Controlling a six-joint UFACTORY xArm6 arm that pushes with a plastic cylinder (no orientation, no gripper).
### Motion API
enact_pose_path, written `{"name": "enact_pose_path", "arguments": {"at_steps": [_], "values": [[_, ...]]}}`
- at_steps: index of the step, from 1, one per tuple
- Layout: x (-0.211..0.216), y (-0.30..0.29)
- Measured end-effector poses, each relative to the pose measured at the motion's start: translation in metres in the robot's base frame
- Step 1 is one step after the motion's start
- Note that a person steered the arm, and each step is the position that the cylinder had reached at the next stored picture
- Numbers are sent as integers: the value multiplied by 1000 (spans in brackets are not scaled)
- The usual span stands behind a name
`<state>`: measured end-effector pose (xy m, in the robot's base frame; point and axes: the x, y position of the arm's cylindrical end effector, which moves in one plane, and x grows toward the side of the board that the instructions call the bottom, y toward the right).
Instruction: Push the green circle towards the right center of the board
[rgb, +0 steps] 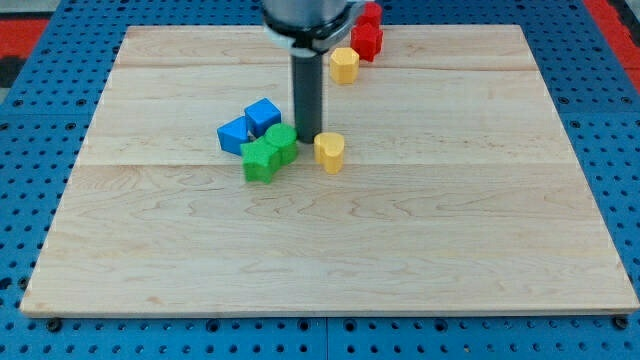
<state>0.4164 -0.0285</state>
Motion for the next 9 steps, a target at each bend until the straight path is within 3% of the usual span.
{"name": "enact_pose_path", "arguments": {"at_steps": [2,4,6,7,9], "values": [[23,-43],[-49,-64],[-23,-122],[17,-115],[63,48]]}}
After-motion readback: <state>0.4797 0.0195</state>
